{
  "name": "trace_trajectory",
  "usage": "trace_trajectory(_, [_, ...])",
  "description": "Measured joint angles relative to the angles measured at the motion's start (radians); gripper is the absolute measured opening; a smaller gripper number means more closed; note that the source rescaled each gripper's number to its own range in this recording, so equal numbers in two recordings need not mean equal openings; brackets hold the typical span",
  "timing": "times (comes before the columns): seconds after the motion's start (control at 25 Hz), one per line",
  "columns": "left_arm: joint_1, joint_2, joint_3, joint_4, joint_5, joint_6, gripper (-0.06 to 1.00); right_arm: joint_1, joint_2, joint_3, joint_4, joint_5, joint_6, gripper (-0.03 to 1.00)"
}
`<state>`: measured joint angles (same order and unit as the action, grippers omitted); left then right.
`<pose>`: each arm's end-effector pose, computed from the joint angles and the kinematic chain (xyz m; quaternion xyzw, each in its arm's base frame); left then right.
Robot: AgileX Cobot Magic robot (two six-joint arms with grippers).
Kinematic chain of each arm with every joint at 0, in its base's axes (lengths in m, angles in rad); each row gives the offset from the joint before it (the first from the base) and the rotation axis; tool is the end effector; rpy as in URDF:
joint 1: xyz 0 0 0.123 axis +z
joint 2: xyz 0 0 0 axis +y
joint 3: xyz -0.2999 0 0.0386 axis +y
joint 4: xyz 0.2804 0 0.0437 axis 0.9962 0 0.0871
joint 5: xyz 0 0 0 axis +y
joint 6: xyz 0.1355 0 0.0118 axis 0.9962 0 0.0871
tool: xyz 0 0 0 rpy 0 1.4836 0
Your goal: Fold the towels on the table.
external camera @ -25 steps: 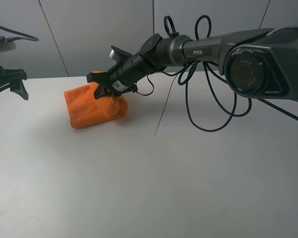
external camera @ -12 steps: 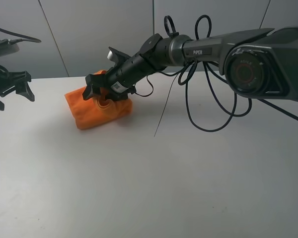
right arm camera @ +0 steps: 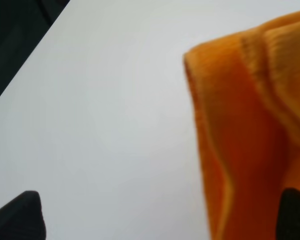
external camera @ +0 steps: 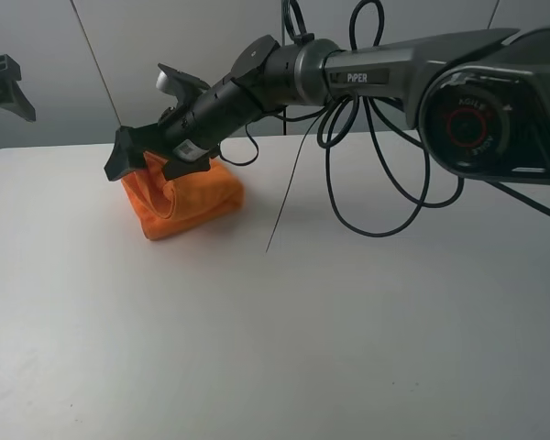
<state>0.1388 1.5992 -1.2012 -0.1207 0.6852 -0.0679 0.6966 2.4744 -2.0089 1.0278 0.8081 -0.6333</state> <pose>0.3942 0.0446 0.2397 -0.1325 0.9486 -0.0398 0.2845 0.4048 0.4484 0.1095 -0.3185 0.8365 0.4188 0.1532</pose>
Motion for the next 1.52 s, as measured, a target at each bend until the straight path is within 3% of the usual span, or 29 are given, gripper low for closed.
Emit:
trace_trajectory(0.16, [0.0,-0.006,-0.007,0.005,0.038,0.022,0.99,0.05,0.0,0.0,-0.037,0.013,-0.01,1.0])
trace_trajectory(0.36, [0.0,-0.006,-0.007,0.0,0.049,0.049,0.99,0.052,-0.041,0.0,-0.185,0.041,-0.01,1.0])
trace_trajectory(0.52, [0.0,-0.006,-0.007,-0.132,0.049,0.163,0.99,0.045,-0.119,0.0,-0.294,0.1,0.034,1.0])
trace_trajectory(0.64, [0.0,-0.006,-0.007,-0.264,0.049,0.282,0.99,0.006,-0.14,0.0,-0.348,0.181,0.055,1.0])
trace_trajectory(0.8, [0.0,-0.006,-0.007,-0.332,0.051,0.332,0.99,-0.066,-0.141,0.02,-0.419,0.219,0.099,1.0])
trace_trajectory(1.0, [-0.033,-0.006,-0.007,-0.454,0.051,0.458,0.99,-0.2,-0.142,0.112,-0.43,0.234,0.128,1.0])
trace_trajectory(1.28, [-0.176,0.034,-0.007,-0.493,-0.013,0.508,0.99,-0.371,-0.224,0.347,-0.436,0.209,0.113,1.0])
trace_trajectory(1.52, [-0.256,0.105,-0.007,-0.493,-0.108,0.451,0.99,-0.398,-0.346,0.473,-0.436,0.166,0.093,1.0])
